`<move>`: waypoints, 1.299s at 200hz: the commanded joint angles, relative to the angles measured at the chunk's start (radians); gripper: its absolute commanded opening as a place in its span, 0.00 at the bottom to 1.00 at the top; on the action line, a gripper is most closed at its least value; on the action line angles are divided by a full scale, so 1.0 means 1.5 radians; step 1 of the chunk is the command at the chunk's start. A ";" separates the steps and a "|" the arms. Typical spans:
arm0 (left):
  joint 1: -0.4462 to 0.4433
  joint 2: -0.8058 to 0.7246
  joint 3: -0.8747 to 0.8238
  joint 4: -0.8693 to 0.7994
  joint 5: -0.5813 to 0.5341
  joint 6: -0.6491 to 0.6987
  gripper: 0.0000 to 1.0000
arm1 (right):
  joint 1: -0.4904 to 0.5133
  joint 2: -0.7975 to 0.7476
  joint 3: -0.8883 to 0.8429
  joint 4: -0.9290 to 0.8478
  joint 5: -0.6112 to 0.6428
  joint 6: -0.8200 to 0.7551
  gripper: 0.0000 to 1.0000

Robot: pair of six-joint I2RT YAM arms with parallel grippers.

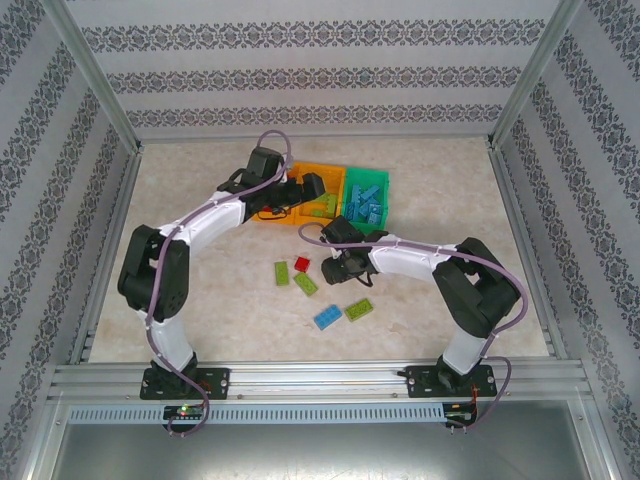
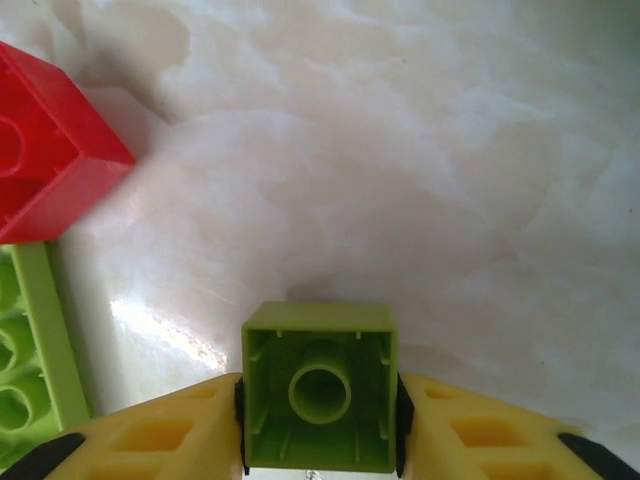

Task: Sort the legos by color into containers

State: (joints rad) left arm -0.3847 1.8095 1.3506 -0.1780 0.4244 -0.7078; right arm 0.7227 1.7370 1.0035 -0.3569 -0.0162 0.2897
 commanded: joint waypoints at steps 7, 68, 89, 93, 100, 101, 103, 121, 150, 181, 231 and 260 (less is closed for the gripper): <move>0.021 -0.050 -0.047 -0.001 -0.034 0.021 1.00 | -0.007 -0.031 0.028 0.022 -0.004 0.010 0.39; 0.027 -0.121 -0.119 -0.057 -0.096 0.058 1.00 | -0.106 0.013 0.160 0.068 -0.098 0.073 0.38; 0.028 -0.135 -0.129 -0.097 -0.121 0.063 1.00 | -0.137 0.070 0.233 0.049 -0.123 0.107 0.38; 0.028 -0.137 -0.129 -0.108 -0.125 0.063 1.00 | -0.142 0.082 0.248 0.043 -0.123 0.110 0.38; 0.028 -0.138 -0.129 -0.127 -0.132 0.063 1.00 | -0.147 0.100 0.270 0.037 -0.126 0.115 0.38; 0.028 -0.138 -0.129 -0.130 -0.133 0.063 1.00 | -0.148 0.102 0.273 0.036 -0.126 0.115 0.38; 0.028 -0.139 -0.129 -0.136 -0.135 0.064 1.00 | -0.150 0.107 0.280 0.035 -0.126 0.117 0.38; 0.028 -0.141 -0.134 -0.182 -0.151 0.057 1.00 | -0.163 0.151 0.333 0.022 -0.134 0.136 0.39; 0.027 -0.141 -0.153 -0.229 -0.154 0.035 1.00 | -0.177 0.209 0.404 0.001 -0.135 0.168 0.42; 0.022 -0.144 -0.178 -0.252 -0.151 0.022 1.00 | -0.184 0.251 0.456 -0.015 -0.137 0.183 0.47; -0.013 -0.126 -0.184 -0.312 -0.157 -0.002 1.00 | -0.187 0.252 0.462 -0.016 -0.131 0.192 0.58; -0.051 -0.100 -0.178 -0.336 -0.152 -0.024 0.98 | -0.186 0.224 0.439 -0.003 -0.123 0.184 0.61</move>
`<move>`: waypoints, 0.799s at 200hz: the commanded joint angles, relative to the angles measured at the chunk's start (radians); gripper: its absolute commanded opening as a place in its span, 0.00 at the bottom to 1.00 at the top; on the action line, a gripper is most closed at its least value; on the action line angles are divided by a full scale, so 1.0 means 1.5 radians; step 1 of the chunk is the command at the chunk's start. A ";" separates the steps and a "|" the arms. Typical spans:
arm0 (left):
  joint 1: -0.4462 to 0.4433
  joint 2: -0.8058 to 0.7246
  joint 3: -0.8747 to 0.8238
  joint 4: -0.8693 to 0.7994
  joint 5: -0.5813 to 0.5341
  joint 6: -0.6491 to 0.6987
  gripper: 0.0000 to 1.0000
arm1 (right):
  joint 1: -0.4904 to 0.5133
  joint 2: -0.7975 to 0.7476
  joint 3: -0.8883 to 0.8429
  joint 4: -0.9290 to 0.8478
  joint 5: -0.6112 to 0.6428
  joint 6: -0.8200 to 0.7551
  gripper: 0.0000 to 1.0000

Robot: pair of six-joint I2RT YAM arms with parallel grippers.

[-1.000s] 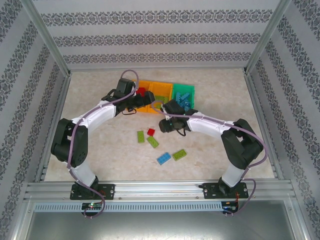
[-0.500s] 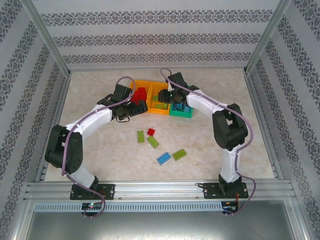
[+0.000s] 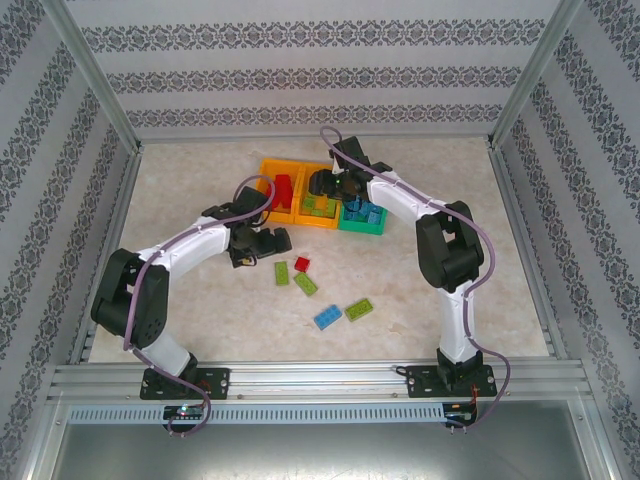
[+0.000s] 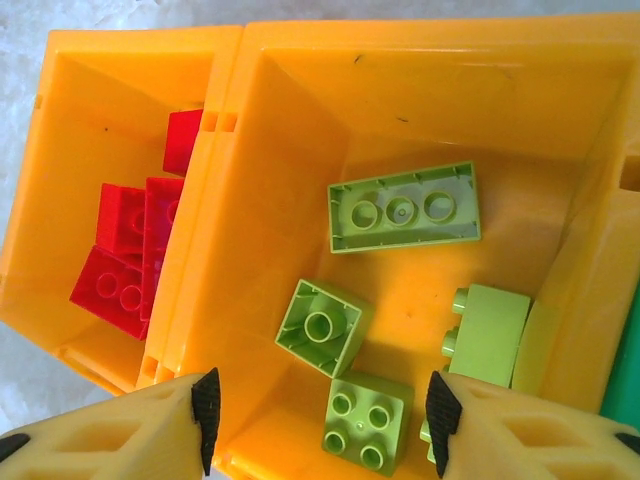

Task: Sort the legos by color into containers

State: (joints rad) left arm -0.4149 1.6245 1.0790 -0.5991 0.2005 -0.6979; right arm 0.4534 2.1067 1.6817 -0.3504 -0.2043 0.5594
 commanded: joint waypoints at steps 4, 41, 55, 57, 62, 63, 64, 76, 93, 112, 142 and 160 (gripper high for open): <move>-0.037 0.027 0.005 -0.057 -0.001 -0.032 0.97 | -0.007 -0.027 -0.016 -0.007 0.006 0.003 0.61; -0.070 0.066 0.007 -0.072 -0.003 -0.043 0.92 | -0.011 -0.074 -0.055 0.001 0.021 -0.007 0.65; -0.077 0.081 0.013 -0.078 -0.005 -0.044 0.89 | -0.013 -0.099 -0.072 0.007 0.033 -0.008 0.66; -0.077 0.083 0.015 -0.079 -0.006 -0.045 0.89 | -0.014 -0.103 -0.075 0.009 0.036 -0.008 0.66; -0.079 0.088 0.019 -0.082 -0.010 -0.044 0.88 | -0.015 -0.112 -0.083 0.012 0.042 -0.008 0.67; -0.080 0.089 0.019 -0.082 -0.011 -0.044 0.88 | -0.015 -0.115 -0.084 0.012 0.042 -0.008 0.67; -0.081 0.089 0.020 -0.083 -0.011 -0.045 0.87 | -0.015 -0.116 -0.086 0.012 0.043 -0.008 0.67; -0.084 0.101 0.031 -0.087 -0.016 -0.041 0.84 | -0.020 -0.139 -0.104 0.017 0.054 -0.008 0.68; -0.090 0.122 0.048 -0.096 -0.025 -0.035 0.80 | -0.032 -0.167 -0.128 0.019 0.065 -0.011 0.69; -0.092 0.141 0.062 -0.102 -0.032 -0.029 0.74 | -0.054 -0.200 -0.163 0.018 0.072 -0.013 0.70; -0.092 0.156 0.070 -0.102 -0.042 -0.022 0.60 | -0.088 -0.252 -0.229 0.017 0.078 -0.022 0.70; -0.092 0.160 0.072 -0.095 -0.048 -0.020 0.51 | -0.102 -0.283 -0.265 0.010 0.093 -0.036 0.71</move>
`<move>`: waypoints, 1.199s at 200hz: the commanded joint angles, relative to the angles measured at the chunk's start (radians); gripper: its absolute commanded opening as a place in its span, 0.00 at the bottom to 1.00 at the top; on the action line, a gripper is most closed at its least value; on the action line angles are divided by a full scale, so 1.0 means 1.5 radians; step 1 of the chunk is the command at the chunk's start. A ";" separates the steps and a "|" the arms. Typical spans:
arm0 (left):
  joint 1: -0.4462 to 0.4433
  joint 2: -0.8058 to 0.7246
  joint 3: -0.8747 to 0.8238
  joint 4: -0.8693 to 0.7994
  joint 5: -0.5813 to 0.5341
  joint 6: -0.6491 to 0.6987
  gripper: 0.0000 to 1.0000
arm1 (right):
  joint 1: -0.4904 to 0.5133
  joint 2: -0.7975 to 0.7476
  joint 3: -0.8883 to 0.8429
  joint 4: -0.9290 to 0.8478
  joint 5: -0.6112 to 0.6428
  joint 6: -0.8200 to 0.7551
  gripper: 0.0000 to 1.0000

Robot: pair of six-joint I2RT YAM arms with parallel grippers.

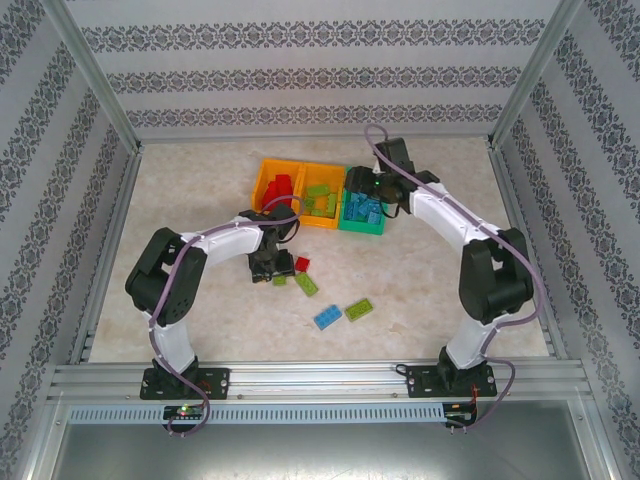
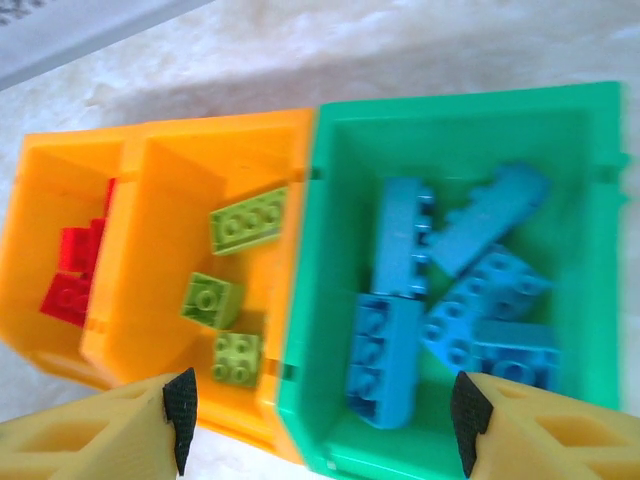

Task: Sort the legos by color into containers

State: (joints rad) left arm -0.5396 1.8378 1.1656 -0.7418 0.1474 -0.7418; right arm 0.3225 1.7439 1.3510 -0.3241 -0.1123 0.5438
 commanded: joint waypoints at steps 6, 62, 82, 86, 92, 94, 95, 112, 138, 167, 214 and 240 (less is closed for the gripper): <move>-0.009 0.019 0.015 0.002 -0.014 0.009 0.48 | -0.020 -0.050 -0.056 -0.008 0.037 -0.029 0.71; -0.008 0.022 0.033 0.010 -0.033 0.023 0.32 | -0.058 -0.113 -0.127 -0.015 0.048 -0.039 0.72; -0.009 0.009 0.044 0.005 -0.047 0.037 0.28 | -0.059 -0.120 -0.142 -0.017 0.053 -0.043 0.72; -0.009 0.006 0.048 0.003 -0.050 0.040 0.27 | -0.059 -0.121 -0.145 -0.018 0.054 -0.042 0.72; -0.008 0.002 0.056 -0.001 -0.054 0.044 0.27 | -0.060 -0.123 -0.149 -0.019 0.053 -0.042 0.72; -0.008 0.000 0.058 -0.002 -0.055 0.045 0.27 | -0.060 -0.124 -0.151 -0.019 0.053 -0.042 0.72; -0.008 0.000 0.060 -0.003 -0.056 0.046 0.27 | -0.060 -0.125 -0.151 -0.019 0.053 -0.041 0.72; -0.008 -0.013 0.083 -0.009 -0.068 0.055 0.26 | -0.060 -0.133 -0.166 -0.017 0.046 -0.038 0.72; -0.008 -0.017 0.149 -0.017 -0.084 0.085 0.26 | -0.058 -0.155 -0.196 -0.014 0.037 -0.037 0.72; -0.007 0.030 0.267 -0.021 -0.077 0.142 0.26 | -0.049 -0.186 -0.241 -0.018 0.029 -0.039 0.72; 0.003 0.167 0.474 -0.041 -0.052 0.216 0.27 | -0.004 -0.257 -0.338 -0.024 0.030 -0.054 0.73; 0.015 0.251 0.588 -0.071 -0.035 0.229 0.27 | 0.029 -0.300 -0.383 -0.037 0.024 -0.059 0.74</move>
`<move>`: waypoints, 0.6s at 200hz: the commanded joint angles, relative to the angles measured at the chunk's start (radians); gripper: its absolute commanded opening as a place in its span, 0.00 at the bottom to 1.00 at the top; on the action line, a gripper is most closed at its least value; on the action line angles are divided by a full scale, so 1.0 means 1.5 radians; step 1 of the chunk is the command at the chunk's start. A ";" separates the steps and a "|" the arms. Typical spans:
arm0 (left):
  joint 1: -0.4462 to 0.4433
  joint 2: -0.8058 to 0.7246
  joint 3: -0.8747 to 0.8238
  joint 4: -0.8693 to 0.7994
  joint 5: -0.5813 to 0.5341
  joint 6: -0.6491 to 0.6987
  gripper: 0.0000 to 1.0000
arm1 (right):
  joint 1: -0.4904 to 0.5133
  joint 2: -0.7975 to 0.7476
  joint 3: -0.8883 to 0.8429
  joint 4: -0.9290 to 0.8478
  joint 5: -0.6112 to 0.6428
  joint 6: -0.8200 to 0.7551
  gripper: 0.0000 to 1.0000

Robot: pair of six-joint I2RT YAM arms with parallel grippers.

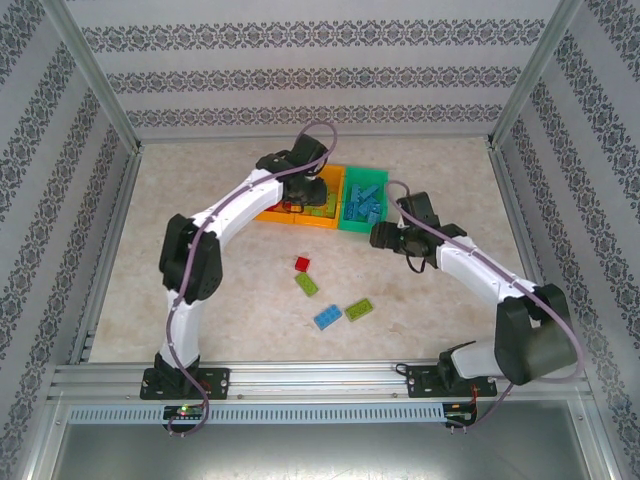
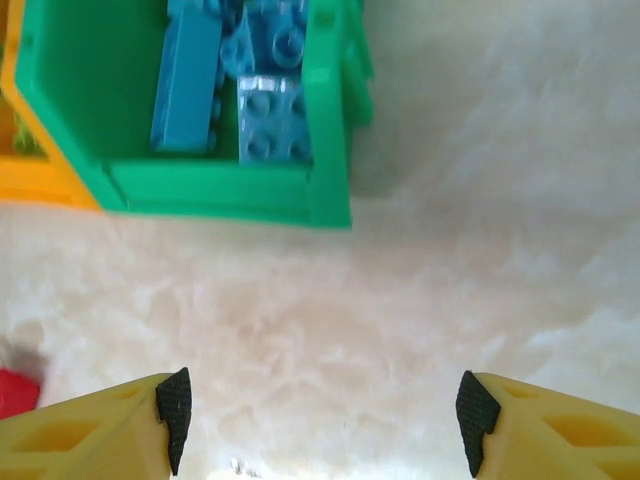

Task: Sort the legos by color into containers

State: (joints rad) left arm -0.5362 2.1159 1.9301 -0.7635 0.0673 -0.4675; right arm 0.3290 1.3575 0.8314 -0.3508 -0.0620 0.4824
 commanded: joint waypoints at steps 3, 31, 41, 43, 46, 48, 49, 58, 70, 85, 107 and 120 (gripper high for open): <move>0.015 0.074 0.088 -0.058 0.019 0.047 0.28 | 0.029 -0.047 -0.042 -0.021 -0.012 -0.018 0.75; 0.027 0.135 0.156 -0.072 0.024 0.053 0.32 | 0.068 -0.100 -0.095 -0.029 -0.036 -0.033 0.81; 0.031 0.145 0.164 -0.070 0.028 0.054 0.34 | 0.085 -0.120 -0.115 -0.032 -0.045 -0.035 0.84; 0.032 0.147 0.165 -0.069 0.029 0.054 0.35 | 0.088 -0.123 -0.118 -0.034 -0.047 -0.036 0.84; 0.032 0.149 0.166 -0.068 0.028 0.055 0.36 | 0.093 -0.128 -0.123 -0.035 -0.050 -0.035 0.85; 0.032 0.150 0.166 -0.068 0.029 0.054 0.38 | 0.097 -0.131 -0.127 -0.037 -0.050 -0.035 0.85; 0.032 0.151 0.166 -0.067 0.029 0.054 0.38 | 0.099 -0.133 -0.128 -0.038 -0.051 -0.035 0.86; 0.033 0.154 0.167 -0.065 0.029 0.052 0.44 | 0.114 -0.144 -0.142 -0.046 -0.051 -0.032 0.87; 0.033 0.152 0.166 -0.066 0.030 0.046 0.56 | 0.138 -0.158 -0.155 -0.055 -0.050 -0.028 0.89; 0.032 0.143 0.157 -0.064 0.038 0.038 0.63 | 0.168 -0.170 -0.169 -0.058 -0.047 -0.020 0.90; 0.031 0.110 0.116 -0.032 0.053 0.026 0.77 | 0.212 -0.180 -0.179 -0.058 -0.044 -0.011 0.92; 0.030 0.090 0.089 -0.012 0.061 0.020 0.80 | 0.237 -0.182 -0.182 -0.067 -0.037 -0.010 0.92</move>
State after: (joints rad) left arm -0.4953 2.3325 2.1216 -0.8043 0.1352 -0.4255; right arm 0.6308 1.1042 0.5751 -0.4225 -0.1211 0.4496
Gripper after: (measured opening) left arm 0.779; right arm 0.917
